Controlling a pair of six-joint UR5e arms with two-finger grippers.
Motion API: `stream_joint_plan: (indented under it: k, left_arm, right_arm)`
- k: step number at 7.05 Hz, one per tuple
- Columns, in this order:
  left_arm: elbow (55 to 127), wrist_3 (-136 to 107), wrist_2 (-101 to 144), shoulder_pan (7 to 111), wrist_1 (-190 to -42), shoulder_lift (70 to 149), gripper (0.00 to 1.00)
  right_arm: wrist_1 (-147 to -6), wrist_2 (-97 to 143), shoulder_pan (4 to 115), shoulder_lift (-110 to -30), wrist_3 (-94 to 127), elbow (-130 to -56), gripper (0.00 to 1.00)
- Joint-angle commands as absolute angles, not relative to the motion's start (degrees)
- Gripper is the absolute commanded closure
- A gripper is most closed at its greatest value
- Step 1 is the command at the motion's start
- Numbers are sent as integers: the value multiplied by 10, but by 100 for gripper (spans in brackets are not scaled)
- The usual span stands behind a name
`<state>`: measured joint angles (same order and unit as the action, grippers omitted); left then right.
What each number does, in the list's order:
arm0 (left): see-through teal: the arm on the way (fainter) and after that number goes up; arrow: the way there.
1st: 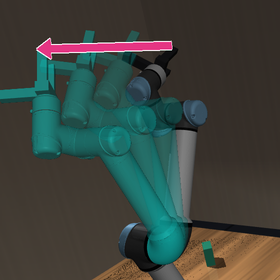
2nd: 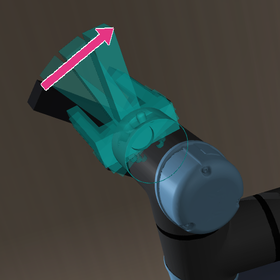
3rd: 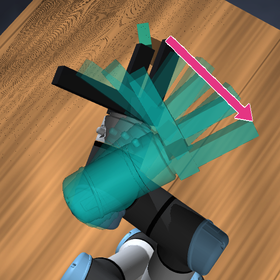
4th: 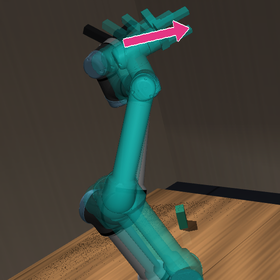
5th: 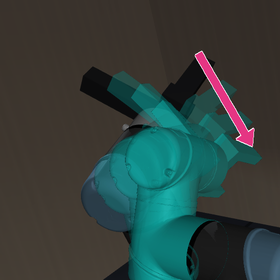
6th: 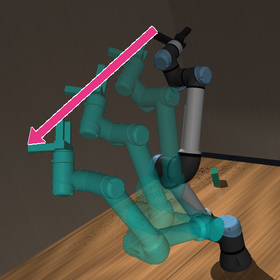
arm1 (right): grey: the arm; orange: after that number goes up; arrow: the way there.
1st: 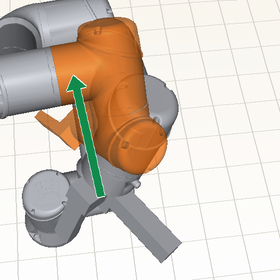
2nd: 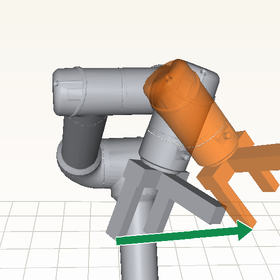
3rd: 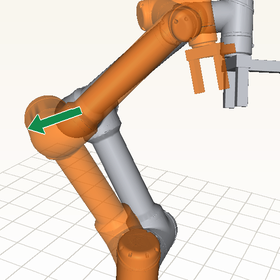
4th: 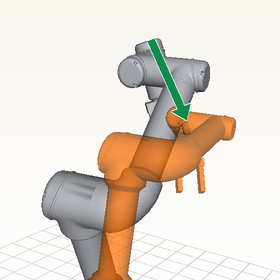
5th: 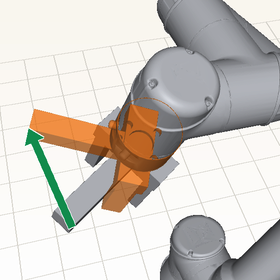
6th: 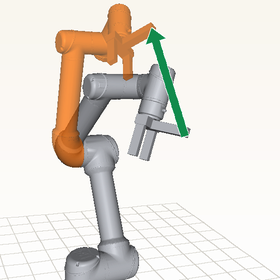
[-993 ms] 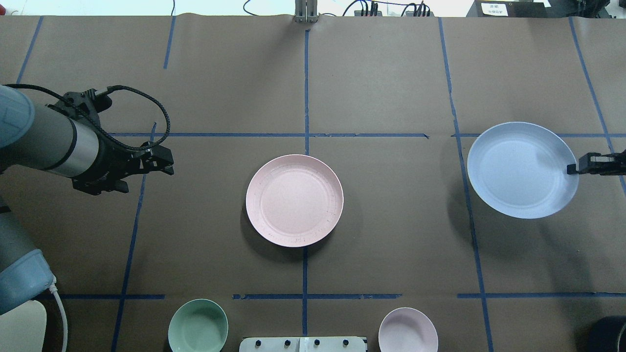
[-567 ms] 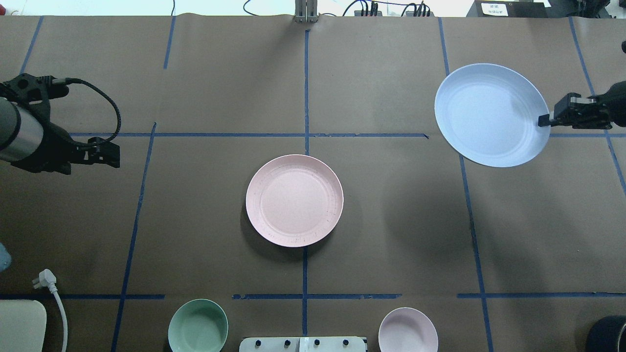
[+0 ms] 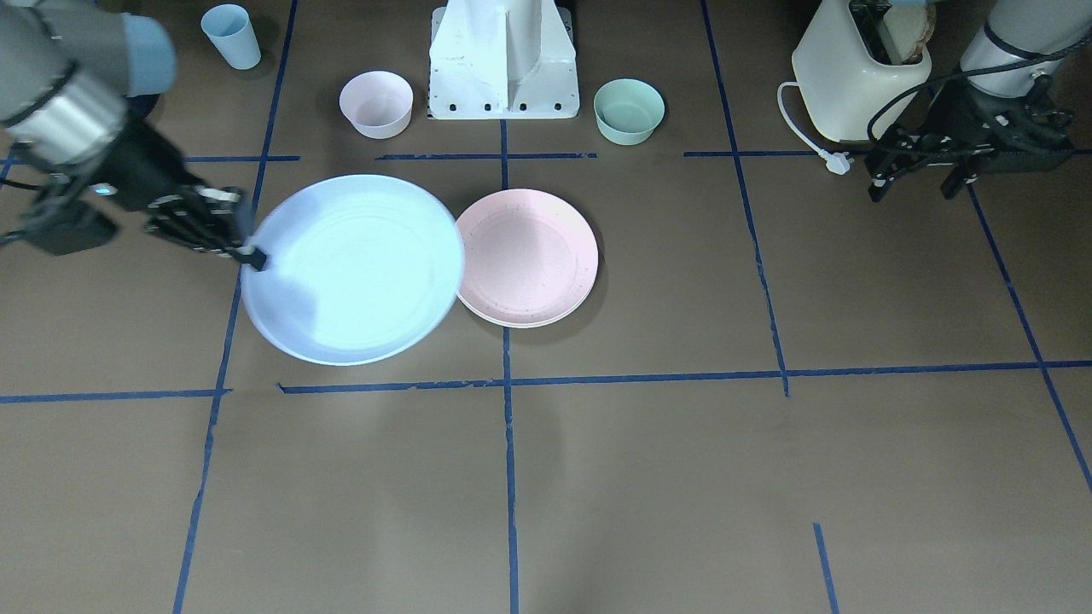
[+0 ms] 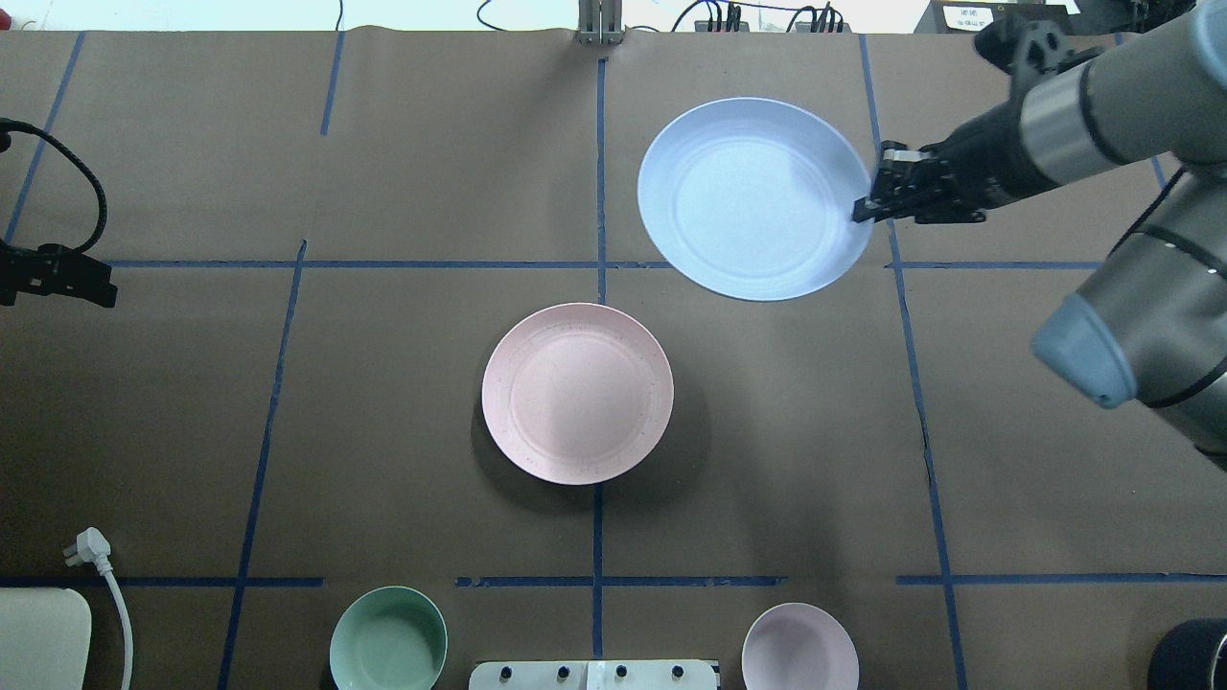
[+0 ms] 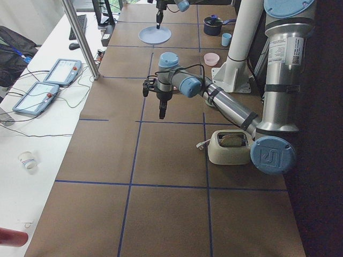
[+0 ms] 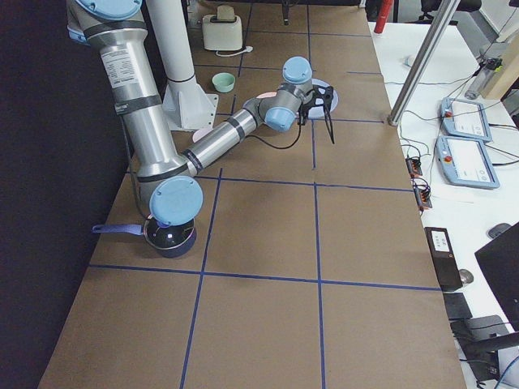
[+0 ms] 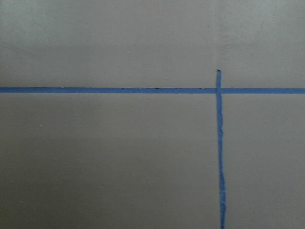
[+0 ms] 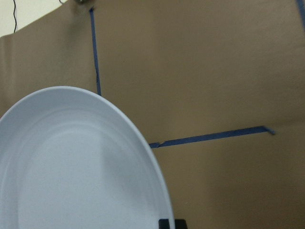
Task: Stack three plates with pink and blue
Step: 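Lift the blue plate with the right gripper over the pink plate, then lower the blue plate onto the pink plate and open right gripper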
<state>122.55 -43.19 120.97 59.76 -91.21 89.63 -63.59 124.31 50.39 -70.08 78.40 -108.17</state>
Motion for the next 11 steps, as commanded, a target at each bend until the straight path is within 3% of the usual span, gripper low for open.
stream_joint_plan:
  k: [1,3,7,8,9,11]
  left_arm:
    - [1206,-372,1247,643,-911,891,0]
    - [1180,-322,1272,676,-912,891,0]
    - [1176,-322,1273,676,-913,891,0]
    - [1177,-322,1273,676,-913,891,0]
    - [1177,-322,1273,677,-913,891,0]
    - [1176,-322,1274,677,-913,891,0]
  right_arm:
    - [-645,1102,362,-663,842,-1078,99]
    - [-646,1021,286,-651,843,-1050,98]
    - [-645,1020,269,-646,842,-1030,96]
    - [-645,1021,270,-646,842,-1032,85]
    - [-646,1020,269,-647,843,-1033,1]
    - [-645,1020,269,-646,843,-1033,0]
